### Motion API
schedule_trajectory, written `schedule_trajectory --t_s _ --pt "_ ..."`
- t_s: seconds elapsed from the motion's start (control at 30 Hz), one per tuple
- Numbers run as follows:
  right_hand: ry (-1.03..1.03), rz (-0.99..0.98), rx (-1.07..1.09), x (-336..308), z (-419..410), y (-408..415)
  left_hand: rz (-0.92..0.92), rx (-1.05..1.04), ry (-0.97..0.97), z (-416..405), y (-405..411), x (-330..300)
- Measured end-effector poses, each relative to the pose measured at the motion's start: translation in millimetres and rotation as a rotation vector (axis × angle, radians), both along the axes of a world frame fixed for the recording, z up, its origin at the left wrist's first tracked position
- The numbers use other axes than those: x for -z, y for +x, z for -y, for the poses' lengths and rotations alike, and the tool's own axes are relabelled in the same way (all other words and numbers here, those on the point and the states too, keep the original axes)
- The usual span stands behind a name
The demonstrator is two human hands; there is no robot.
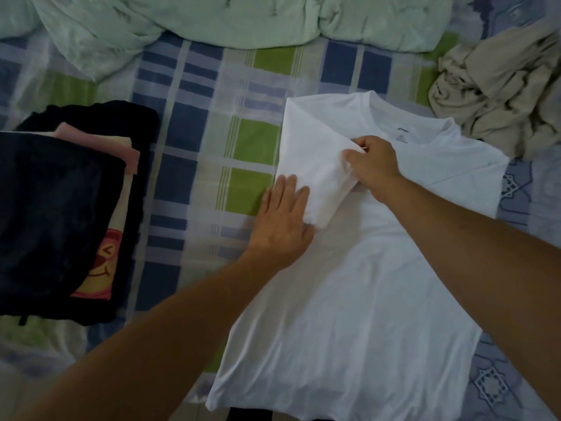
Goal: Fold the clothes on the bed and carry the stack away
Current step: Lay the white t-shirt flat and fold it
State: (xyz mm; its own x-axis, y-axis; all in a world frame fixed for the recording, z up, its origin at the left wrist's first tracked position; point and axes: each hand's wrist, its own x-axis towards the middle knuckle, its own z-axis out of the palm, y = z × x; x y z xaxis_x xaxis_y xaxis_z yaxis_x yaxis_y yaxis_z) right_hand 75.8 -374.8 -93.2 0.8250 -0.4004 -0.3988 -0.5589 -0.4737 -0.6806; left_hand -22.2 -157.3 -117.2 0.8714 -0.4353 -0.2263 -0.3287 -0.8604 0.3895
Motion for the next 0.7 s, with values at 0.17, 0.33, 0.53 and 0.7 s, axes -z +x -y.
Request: schedule_trajectory --t_s 0.17,0.33,0.53,0.7 --pt "-0.208 0.05 -0.116 4 12 -39 0.039 0.041 0.101 -16 -5 23" --pt "-0.293 0.139 -0.079 3 32 -115 0.101 -0.045 0.062 -23 -10 22" --pt "-0.241 0.069 -0.061 1 79 -250 -0.07 -0.484 -0.207 -54 -58 11" --pt "-0.278 -0.082 0.111 -5 127 -376 -0.345 -0.676 -0.201 -88 -126 -4"
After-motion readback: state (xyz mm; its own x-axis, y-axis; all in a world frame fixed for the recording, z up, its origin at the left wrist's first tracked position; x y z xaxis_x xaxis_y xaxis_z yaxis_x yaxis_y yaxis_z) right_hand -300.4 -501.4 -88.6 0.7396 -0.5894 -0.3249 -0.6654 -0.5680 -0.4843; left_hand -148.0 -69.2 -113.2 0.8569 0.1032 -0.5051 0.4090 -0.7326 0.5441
